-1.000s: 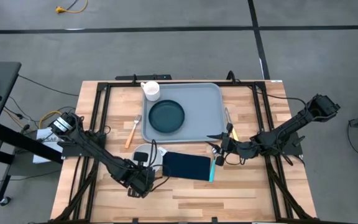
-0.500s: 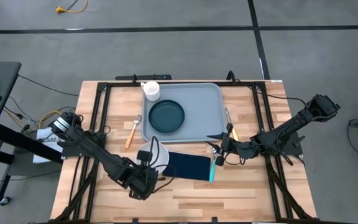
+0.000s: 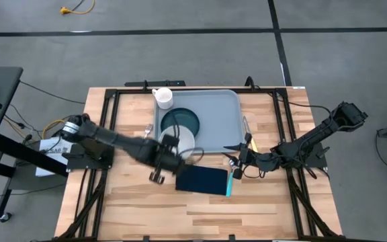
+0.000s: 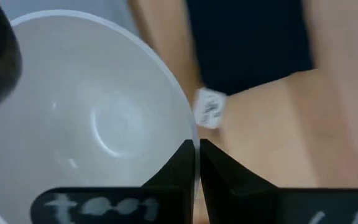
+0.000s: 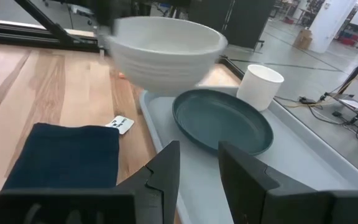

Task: Set up tray
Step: Put the white bowl on the green plate on the gray tray

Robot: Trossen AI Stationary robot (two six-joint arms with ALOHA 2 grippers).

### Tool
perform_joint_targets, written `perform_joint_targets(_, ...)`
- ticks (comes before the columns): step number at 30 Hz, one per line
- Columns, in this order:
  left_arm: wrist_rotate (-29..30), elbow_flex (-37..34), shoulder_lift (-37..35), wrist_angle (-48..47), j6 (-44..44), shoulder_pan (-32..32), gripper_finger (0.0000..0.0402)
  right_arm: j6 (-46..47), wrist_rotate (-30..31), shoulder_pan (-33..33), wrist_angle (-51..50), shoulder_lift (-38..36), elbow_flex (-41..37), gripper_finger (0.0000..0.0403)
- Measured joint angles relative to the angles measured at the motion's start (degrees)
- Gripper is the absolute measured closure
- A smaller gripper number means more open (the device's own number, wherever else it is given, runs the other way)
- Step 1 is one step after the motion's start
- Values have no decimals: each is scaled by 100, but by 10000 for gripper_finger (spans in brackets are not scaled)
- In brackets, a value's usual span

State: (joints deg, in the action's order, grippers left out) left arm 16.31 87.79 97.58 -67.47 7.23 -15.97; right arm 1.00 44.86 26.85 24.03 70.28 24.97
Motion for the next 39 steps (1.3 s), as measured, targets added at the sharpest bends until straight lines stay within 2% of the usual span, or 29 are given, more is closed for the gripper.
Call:
perform_joint_targets(5,-184,-3,0,373,801,864,401,-27,7,0,-19,0,0,301)
perform_joint_targets(8,-361,-198,-4,1027,1150,1328,401,-57,7,0,-20,0,0,301)
perform_joint_targets(15,-465,-843,2,1177,1320,2052,401,-92,7,0,-42,-2,0,301)
perform_joint_targets(25,-770,-1512,4,1956,1425,2400,401,-99,4,0,-46,-2,0,301)
perform_joint_targets(39,-849,-1585,4,2184,1418,2446,401,-99,4,0,-48,-2,0,301)
